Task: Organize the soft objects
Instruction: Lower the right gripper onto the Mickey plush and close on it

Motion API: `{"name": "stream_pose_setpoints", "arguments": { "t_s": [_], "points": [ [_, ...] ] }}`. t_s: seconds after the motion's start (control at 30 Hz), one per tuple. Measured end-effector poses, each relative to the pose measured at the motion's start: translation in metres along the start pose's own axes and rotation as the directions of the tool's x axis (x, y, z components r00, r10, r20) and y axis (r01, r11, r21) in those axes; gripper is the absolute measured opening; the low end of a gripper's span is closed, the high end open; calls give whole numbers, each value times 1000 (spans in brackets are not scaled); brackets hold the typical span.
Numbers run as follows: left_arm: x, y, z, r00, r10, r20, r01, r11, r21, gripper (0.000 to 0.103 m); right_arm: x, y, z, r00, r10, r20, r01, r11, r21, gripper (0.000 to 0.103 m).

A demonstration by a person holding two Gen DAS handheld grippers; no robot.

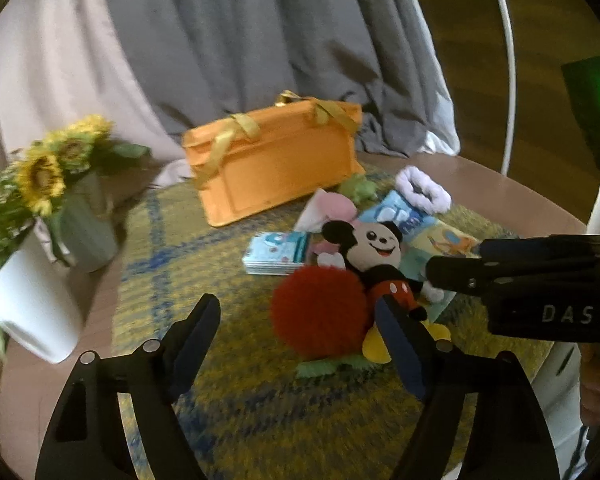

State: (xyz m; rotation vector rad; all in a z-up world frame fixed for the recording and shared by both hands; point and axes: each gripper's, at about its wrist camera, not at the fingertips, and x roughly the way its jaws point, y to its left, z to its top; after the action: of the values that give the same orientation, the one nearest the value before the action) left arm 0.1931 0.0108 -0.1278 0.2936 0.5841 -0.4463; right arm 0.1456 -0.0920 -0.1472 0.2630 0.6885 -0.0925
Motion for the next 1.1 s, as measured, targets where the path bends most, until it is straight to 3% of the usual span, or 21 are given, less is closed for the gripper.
{"name": "stream_pose_setpoints", "arguments": {
  "t_s": [0.3, 0.53, 0.9, 1.1],
  "points": [
    [41, 6, -7, 993, -107, -55, 110, 993, 51, 74, 39, 2, -3, 996, 16, -84, -8, 996, 90, 58],
    [71, 12, -13, 975, -187, -119, 193, 981, 35, 64, 61, 3, -2, 992, 23, -124, -7, 991, 130, 52],
    [96, 19, -13, 931, -326, -165, 319, 945, -72, 40, 84, -1, -1, 986, 45, -161, -10, 977, 213, 46],
    [91, 25, -13, 926, -344, -153, 332, 938, -99, 37, 88, 2, 0, 987, 35, -159, -2, 979, 202, 42]
  ]
}}
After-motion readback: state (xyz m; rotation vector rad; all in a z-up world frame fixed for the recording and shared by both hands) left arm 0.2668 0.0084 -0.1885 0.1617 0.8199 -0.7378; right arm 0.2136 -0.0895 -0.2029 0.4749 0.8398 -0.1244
